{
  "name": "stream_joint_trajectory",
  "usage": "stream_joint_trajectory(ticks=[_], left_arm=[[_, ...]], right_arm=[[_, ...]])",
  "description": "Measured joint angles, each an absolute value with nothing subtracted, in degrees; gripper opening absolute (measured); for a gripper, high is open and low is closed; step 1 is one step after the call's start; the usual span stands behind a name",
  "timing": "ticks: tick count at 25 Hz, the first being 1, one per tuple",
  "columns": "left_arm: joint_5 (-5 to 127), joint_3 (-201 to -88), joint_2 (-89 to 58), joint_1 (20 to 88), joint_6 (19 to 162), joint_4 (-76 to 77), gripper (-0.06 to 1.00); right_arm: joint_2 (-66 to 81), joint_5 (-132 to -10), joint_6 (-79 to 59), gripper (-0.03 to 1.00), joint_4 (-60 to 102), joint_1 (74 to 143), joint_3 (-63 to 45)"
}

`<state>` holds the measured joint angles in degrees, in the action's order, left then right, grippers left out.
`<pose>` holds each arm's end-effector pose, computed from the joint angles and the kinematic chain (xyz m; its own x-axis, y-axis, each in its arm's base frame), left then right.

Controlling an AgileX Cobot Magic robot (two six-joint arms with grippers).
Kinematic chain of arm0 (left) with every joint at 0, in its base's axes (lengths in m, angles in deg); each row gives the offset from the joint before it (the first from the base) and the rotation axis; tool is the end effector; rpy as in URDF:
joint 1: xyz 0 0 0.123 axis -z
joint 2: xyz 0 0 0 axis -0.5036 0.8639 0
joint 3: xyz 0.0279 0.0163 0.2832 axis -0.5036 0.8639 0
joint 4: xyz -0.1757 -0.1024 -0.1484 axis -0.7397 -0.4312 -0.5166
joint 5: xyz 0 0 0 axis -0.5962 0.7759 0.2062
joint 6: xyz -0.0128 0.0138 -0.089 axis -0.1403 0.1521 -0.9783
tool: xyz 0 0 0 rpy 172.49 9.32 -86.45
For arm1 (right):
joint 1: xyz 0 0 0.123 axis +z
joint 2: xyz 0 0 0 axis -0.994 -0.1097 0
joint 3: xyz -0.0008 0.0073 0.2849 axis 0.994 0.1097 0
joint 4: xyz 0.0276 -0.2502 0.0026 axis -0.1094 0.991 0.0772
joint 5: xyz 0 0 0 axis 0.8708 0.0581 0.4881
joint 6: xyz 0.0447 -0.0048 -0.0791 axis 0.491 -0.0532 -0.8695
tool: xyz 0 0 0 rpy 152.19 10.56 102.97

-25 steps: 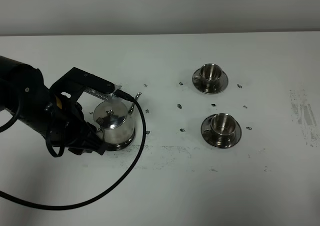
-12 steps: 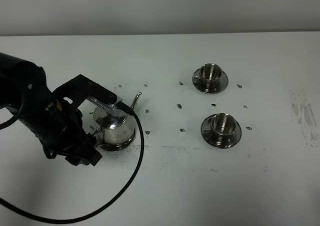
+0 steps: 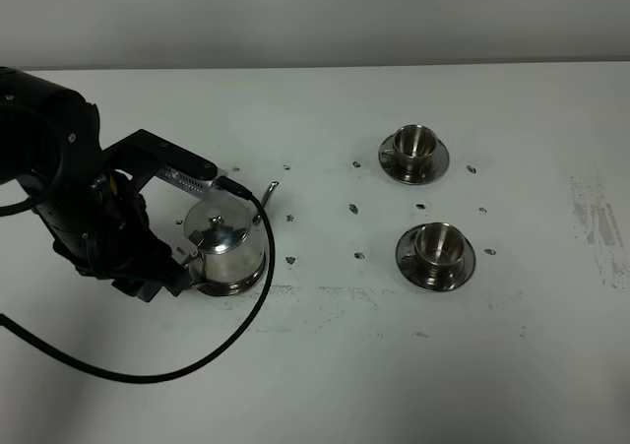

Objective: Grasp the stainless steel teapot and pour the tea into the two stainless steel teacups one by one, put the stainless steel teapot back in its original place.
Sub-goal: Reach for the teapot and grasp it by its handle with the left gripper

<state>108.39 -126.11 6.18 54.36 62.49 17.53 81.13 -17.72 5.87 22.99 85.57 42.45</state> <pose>0.2830 -0.1218 0.2093 -0.8329 0.5295 -0.1611 0.5251 0.8480 0.0721 -0.0080 0.0086 0.2766 -0.4574 -0.0885 -0.8848 -0.1529 0.9880 -0.0198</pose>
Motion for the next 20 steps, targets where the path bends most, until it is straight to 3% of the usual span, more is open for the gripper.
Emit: stream_joint_trajectory(ticks=[20], left_arm=[[102.8, -129.7, 15.5, 54.4, 63.4, 17.8, 0.47]], right_arm=[[81.1, -17.7, 5.9, 0.59, 23.0, 85.6, 42.4]])
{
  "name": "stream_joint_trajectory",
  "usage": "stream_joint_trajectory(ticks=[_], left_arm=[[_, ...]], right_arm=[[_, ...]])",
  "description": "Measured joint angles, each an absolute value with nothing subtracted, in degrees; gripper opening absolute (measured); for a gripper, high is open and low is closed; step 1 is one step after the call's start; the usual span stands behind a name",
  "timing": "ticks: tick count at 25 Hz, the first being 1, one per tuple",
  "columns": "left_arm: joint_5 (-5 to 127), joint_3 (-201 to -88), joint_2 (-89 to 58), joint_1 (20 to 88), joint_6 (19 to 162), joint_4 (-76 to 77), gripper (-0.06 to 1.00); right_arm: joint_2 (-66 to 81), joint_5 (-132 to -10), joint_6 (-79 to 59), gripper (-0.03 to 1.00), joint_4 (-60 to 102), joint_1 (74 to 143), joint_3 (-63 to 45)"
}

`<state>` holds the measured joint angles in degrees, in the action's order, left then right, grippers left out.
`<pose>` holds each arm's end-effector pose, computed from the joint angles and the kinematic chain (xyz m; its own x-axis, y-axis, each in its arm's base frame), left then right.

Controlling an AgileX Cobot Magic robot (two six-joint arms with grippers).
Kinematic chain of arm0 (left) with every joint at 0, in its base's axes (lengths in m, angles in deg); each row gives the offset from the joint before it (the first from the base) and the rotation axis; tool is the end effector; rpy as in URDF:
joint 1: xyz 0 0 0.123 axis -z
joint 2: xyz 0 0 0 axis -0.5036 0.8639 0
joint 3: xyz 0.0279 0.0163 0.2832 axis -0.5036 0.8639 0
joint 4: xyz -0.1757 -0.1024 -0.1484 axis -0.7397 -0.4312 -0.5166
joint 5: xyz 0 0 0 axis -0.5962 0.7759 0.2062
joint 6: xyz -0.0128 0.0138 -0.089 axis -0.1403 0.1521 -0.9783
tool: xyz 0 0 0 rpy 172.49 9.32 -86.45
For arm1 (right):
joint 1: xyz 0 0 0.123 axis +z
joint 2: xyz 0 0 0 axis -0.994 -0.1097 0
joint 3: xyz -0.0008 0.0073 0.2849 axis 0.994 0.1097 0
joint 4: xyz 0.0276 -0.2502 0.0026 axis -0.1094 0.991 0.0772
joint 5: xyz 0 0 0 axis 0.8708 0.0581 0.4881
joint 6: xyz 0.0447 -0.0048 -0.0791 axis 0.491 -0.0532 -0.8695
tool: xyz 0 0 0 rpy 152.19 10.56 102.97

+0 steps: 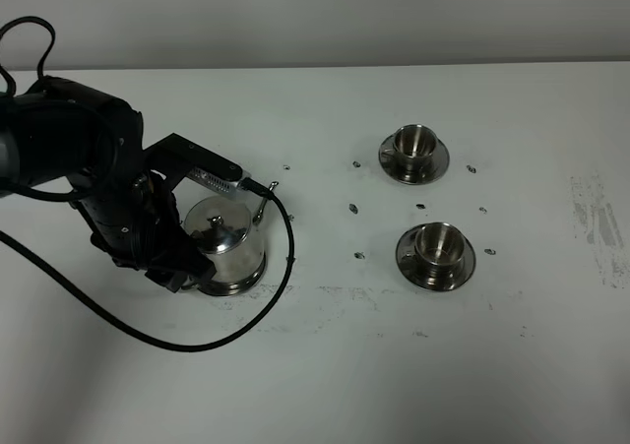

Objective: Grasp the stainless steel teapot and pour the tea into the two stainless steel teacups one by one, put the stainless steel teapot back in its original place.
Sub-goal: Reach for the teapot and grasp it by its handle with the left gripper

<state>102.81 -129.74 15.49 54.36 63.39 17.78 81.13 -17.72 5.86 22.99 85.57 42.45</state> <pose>0.3129 -0.1353 0.1732 -0.8206 0.5492 -0.1580 0.5447 0.8353 0.0747 -0.0080 0.0086 0.2766 -0.4574 -0.0887 -0.8848 -0.1529 0.9880 -0.0200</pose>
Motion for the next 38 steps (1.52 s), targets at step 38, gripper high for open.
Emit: stream_joint_trajectory(ticks=[38], left_arm=[[96.7, -130.1, 16.6, 55.4, 70.7, 14.3, 0.47]], right_arm=[[81.1, -17.7, 5.9, 0.59, 23.0, 85.6, 42.4]])
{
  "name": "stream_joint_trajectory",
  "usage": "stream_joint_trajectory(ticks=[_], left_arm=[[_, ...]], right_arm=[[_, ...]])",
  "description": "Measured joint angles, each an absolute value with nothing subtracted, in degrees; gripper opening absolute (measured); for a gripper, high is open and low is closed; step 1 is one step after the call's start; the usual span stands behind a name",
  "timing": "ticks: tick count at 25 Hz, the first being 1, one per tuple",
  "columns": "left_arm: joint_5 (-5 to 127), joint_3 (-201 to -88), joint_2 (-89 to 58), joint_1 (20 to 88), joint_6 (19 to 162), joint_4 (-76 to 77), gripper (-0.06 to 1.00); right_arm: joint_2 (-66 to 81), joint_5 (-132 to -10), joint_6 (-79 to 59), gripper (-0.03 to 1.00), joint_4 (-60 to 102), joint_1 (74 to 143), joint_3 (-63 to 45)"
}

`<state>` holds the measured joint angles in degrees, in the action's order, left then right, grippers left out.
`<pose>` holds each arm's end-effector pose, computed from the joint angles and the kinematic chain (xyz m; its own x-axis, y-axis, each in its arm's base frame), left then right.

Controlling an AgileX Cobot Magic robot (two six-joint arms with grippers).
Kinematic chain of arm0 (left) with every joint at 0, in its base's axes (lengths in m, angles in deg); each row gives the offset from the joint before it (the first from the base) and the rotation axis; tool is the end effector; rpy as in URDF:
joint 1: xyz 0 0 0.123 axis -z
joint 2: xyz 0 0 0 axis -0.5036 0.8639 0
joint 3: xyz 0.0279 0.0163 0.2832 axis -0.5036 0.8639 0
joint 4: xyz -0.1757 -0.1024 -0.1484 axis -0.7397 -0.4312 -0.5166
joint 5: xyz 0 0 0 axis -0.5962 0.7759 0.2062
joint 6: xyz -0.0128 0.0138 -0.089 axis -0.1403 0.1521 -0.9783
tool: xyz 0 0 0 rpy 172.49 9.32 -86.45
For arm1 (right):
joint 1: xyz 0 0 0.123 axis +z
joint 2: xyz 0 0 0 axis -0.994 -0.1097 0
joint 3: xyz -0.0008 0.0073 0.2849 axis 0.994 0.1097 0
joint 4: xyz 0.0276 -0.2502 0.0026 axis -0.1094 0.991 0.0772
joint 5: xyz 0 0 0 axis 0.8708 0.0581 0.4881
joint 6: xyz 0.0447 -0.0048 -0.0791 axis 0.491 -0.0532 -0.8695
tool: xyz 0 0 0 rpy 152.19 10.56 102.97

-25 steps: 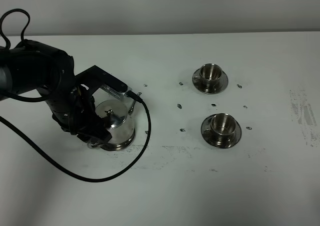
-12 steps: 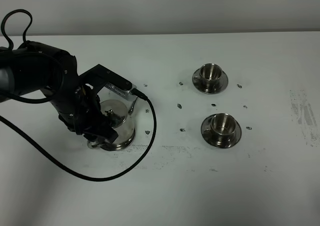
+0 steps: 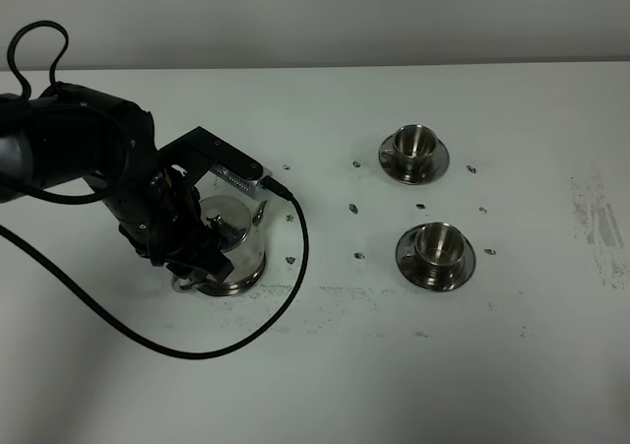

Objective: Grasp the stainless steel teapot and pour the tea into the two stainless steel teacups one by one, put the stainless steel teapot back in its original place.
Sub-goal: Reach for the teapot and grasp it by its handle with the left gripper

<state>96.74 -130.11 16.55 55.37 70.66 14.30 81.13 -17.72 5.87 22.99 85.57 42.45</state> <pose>0.3193 -0.1493 0.1703 -0.7414 0.6229 -0.2496 0.6282 0.7750 0.0684 -0.0080 0.0086 0.2766 -0.4574 -0.0885 -0.8848 -0.1529 0.9880 -0.0198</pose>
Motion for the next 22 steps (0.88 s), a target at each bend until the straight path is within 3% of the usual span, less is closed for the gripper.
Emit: stream_joint_trajectory(ticks=[22], left_arm=[[104.0, -136.3, 19.8, 55.4, 67.5, 14.7, 0.47]], right_arm=[[81.1, -17.7, 5.9, 0.59, 23.0, 85.6, 42.4]])
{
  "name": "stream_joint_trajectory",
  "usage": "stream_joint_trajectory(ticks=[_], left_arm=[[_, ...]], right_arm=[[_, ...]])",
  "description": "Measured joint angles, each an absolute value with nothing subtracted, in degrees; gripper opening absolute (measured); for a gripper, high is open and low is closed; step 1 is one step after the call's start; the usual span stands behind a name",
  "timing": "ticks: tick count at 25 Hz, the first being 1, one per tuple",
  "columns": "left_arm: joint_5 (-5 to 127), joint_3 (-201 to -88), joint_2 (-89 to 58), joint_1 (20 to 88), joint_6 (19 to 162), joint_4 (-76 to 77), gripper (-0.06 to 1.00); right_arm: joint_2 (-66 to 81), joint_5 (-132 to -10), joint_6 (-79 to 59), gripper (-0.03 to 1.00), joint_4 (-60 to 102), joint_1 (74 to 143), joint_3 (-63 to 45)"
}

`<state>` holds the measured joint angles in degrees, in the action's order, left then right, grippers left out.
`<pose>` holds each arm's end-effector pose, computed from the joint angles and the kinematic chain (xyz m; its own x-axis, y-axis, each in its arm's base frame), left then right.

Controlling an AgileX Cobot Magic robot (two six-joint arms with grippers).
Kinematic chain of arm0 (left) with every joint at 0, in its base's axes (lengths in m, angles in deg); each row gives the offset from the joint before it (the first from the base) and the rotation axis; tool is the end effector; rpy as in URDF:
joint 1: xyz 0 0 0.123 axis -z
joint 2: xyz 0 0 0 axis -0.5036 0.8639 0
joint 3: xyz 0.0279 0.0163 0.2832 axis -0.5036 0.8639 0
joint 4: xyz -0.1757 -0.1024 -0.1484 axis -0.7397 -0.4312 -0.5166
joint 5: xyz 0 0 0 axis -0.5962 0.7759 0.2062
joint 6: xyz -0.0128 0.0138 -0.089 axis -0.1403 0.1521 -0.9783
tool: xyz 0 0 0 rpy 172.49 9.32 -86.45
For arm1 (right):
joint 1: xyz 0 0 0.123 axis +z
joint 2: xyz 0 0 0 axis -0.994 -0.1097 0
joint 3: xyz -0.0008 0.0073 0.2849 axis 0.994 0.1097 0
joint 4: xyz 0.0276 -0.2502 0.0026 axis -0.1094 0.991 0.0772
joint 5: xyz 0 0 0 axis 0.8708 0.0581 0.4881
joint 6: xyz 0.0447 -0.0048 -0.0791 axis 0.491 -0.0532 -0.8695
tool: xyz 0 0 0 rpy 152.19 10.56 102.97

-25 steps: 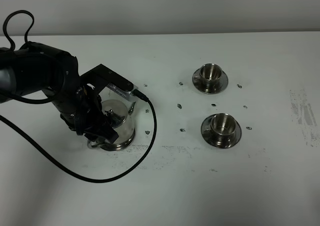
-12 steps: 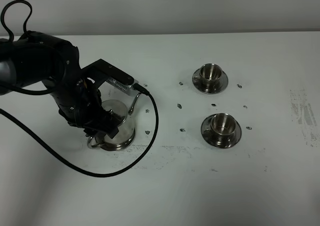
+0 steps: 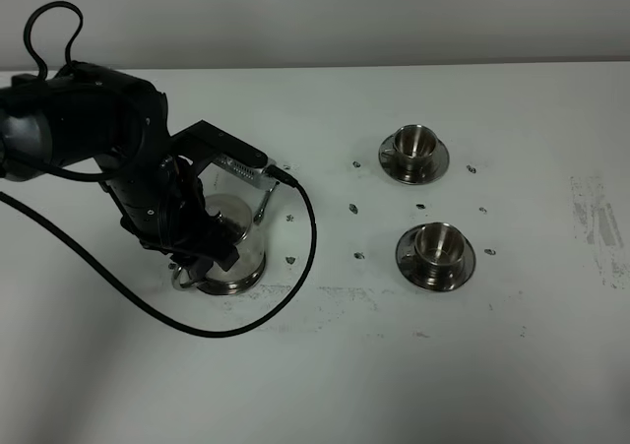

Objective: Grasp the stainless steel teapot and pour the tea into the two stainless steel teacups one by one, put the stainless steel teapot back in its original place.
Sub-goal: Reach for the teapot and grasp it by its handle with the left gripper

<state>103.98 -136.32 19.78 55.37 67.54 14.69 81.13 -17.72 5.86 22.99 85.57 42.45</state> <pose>0.3324 -0.1549 0.1736 -0.7869 0.5901 -0.1807 0.5924 0.8043 0.0466 -0.0080 0.0086 0.2766 -0.4574 -0.0887 -0.8848 -0.1529 0.9880 -0.0200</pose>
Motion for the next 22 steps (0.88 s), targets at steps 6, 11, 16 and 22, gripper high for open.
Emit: stream_joint_trajectory(ticks=[6, 11, 16, 22], left_arm=[[104.6, -137.2, 21.2, 55.4, 67.5, 14.7, 0.47], [104.8, -137.5, 21.2, 55.4, 67.5, 14.7, 0.47], [105.3, -137.5, 21.2, 55.4, 67.5, 14.7, 0.46], [106.3, -137.5, 21.2, 55.7, 67.6, 14.7, 0.40]], right_arm=[[81.1, -17.7, 5.9, 0.59, 23.0, 85.6, 42.4], [81.1, -17.7, 5.8, 0.59, 23.0, 85.6, 42.4], [81.1, -17.7, 5.8, 0.59, 23.0, 85.6, 42.4], [81.1, -17.7, 5.8, 0.59, 23.0, 85.6, 42.4]])
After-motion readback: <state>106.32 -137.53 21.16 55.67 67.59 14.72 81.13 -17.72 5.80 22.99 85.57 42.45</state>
